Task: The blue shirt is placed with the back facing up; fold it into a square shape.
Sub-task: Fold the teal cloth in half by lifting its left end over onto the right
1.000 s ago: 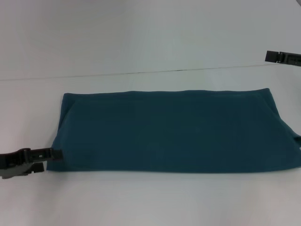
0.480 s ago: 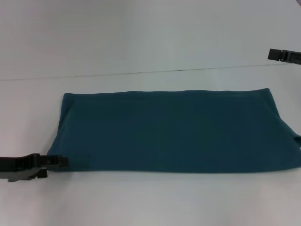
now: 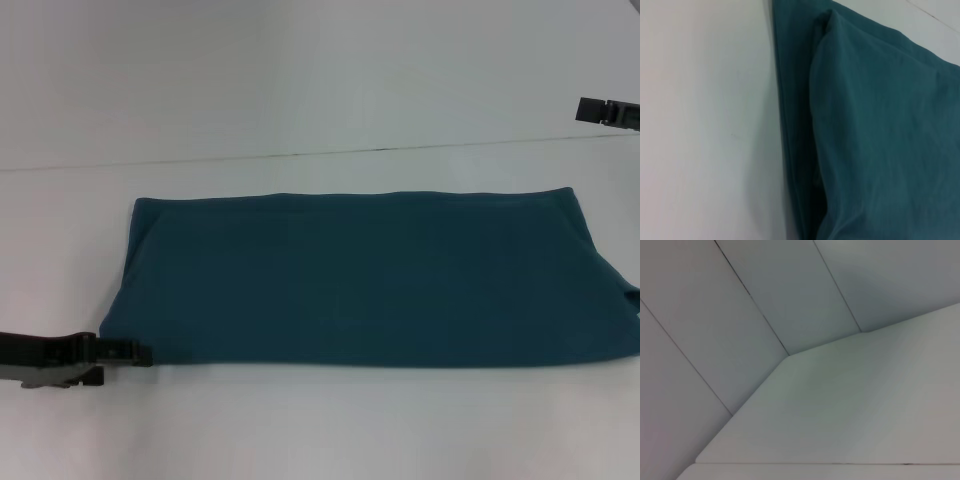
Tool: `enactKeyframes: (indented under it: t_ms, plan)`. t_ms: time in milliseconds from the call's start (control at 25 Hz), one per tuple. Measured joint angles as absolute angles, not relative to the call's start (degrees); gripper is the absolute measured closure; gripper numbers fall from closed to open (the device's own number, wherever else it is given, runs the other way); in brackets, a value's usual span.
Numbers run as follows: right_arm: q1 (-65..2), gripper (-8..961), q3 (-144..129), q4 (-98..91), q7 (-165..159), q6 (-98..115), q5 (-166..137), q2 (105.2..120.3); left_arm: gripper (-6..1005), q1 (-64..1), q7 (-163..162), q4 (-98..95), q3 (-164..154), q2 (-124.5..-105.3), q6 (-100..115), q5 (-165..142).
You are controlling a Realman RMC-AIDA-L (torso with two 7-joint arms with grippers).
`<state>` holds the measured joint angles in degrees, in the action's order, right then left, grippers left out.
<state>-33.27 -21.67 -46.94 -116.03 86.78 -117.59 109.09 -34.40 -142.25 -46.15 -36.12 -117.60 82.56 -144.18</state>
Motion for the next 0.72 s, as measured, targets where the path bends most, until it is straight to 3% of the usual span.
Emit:
enactKeyframes:
  t_ms: [720]
  plan:
    - [-33.3,38,-21.6,-46.9,-116.3,86.7,-117.1,109.06,117,-36.1,-142.7,-45.9,-37.5,-117.33,82.8,-146.3]
